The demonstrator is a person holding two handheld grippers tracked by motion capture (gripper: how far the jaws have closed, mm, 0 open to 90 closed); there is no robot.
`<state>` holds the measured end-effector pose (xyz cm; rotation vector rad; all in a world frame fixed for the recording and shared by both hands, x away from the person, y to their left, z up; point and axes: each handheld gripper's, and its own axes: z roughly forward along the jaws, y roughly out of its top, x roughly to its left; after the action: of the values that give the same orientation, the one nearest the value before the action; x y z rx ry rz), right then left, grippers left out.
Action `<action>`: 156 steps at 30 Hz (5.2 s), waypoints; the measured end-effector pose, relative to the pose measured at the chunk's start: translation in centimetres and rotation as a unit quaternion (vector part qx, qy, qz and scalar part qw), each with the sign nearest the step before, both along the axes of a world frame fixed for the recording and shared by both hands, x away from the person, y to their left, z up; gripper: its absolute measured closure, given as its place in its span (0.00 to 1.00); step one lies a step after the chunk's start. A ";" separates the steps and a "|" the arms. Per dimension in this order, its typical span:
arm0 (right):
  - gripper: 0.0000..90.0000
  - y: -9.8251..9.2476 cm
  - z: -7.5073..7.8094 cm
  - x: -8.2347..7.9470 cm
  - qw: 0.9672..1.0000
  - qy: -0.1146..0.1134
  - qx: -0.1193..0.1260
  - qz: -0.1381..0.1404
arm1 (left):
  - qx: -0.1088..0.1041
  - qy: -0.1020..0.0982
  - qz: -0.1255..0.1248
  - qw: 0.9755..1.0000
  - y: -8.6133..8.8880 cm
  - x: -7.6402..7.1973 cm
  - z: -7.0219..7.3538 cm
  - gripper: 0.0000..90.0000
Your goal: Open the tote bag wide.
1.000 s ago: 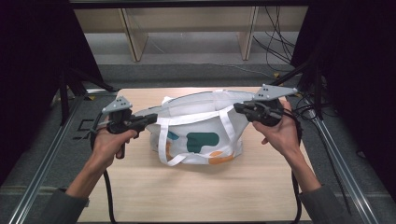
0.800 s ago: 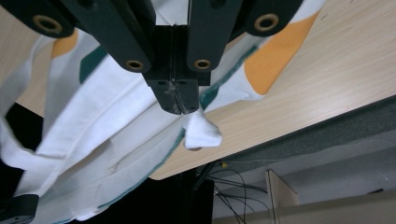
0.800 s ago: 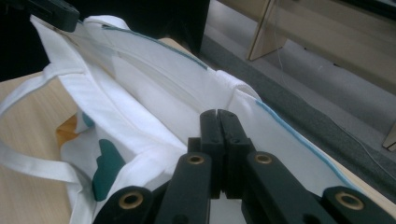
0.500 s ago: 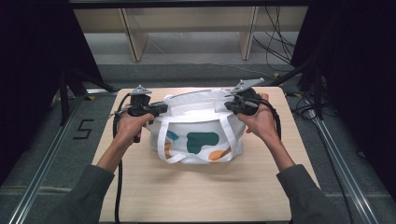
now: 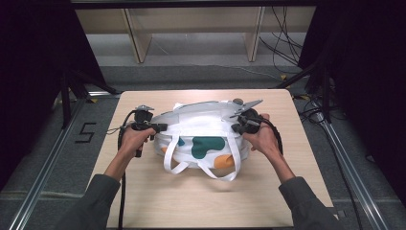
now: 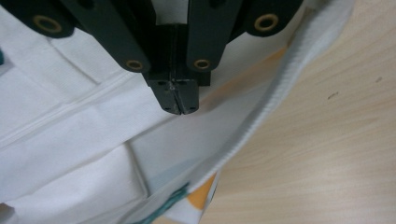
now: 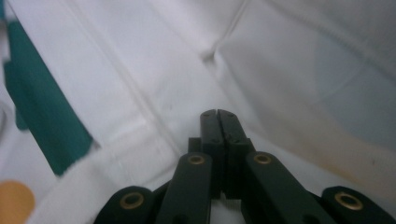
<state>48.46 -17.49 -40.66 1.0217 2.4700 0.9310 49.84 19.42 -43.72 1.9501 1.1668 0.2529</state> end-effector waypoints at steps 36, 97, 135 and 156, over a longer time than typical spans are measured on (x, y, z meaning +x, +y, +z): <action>1.00 5.2 1.6 -5.0 0.988 -0.028 0.022 0.151 | 0.038 0.010 -0.101 0.994 -6.4 0.0 1.2 0.99; 1.00 -2.2 -0.5 5.4 0.998 -0.052 -0.030 -0.033 | 0.076 -0.026 0.011 0.997 -2.5 5.3 0.6 0.99; 1.00 0.2 -2.1 -5.4 0.994 -0.001 -0.026 0.107 | 0.064 -0.043 -0.088 0.993 -3.3 -1.5 0.2 0.95; 1.00 2.0 0.0 -1.8 0.997 -0.040 0.020 0.069 | 0.054 -0.047 -0.151 0.986 -4.5 -5.4 1.1 0.92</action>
<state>46.64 -15.49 -40.63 0.8177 2.4905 1.0448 44.46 14.89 -42.64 2.1530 0.7960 0.2479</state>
